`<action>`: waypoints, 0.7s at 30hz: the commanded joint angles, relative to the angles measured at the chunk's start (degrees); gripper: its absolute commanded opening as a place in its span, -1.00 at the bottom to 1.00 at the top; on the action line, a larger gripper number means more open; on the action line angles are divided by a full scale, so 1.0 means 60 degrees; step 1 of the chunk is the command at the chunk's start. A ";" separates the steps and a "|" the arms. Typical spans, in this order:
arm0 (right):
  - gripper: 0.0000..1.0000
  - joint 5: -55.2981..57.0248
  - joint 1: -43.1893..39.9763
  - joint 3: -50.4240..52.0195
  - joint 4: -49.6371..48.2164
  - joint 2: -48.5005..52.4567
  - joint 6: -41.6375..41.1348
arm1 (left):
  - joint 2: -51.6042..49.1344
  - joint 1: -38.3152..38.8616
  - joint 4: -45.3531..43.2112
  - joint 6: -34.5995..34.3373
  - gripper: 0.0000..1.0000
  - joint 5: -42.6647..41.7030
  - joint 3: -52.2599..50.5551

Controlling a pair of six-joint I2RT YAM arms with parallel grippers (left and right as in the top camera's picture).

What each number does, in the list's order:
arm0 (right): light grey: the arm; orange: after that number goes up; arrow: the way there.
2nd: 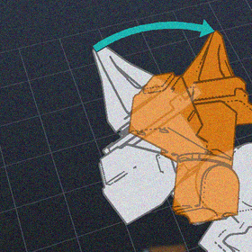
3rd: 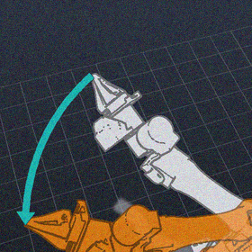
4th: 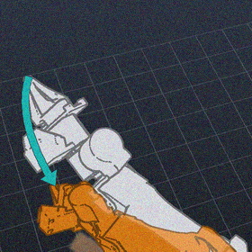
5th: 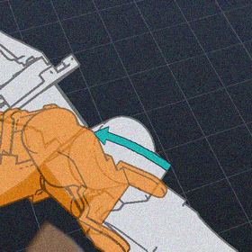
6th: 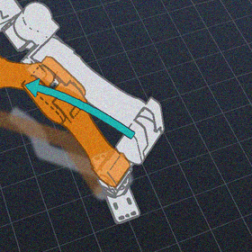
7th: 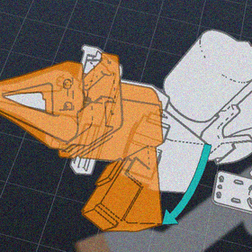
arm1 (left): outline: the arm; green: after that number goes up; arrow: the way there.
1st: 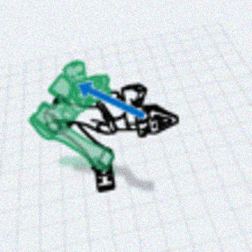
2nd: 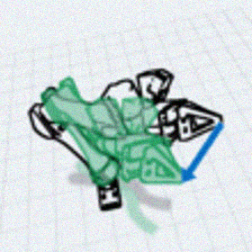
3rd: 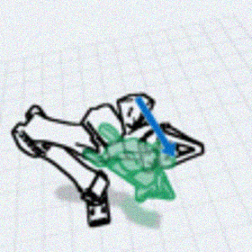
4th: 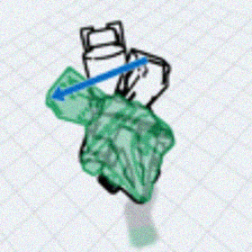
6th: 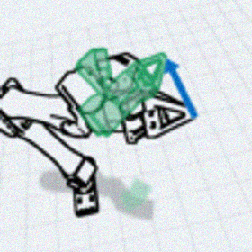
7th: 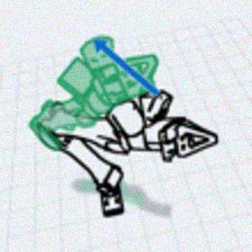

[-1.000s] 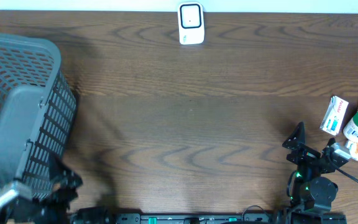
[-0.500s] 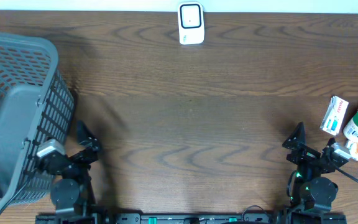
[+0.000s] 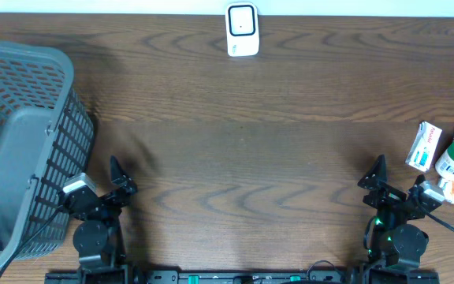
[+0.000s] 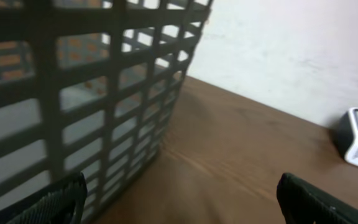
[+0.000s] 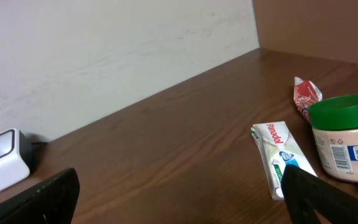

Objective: Scan the item barcode

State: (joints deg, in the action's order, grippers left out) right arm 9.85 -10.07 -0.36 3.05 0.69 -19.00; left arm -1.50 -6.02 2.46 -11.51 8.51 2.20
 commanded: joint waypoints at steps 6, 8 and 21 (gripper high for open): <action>0.99 -0.0011 -0.0084 0.0007 0.0040 -0.0062 0.0113 | 0.0047 0.0386 -0.2328 0.0838 0.95 -0.2503 -0.0186; 0.98 -0.0015 -0.0084 0.0007 0.0040 -0.0062 0.0109 | 0.0047 0.0528 -0.2065 0.0922 0.95 -0.2557 -0.0208; 0.98 -0.0011 -0.0084 0.0007 0.0040 -0.0062 0.0109 | 0.0051 0.0546 0.0226 0.1847 0.95 -0.2237 -0.0328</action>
State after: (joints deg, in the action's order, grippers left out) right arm 9.85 -10.07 -0.36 3.05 0.69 -19.00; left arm -1.52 -2.87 1.10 -2.92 -4.32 0.69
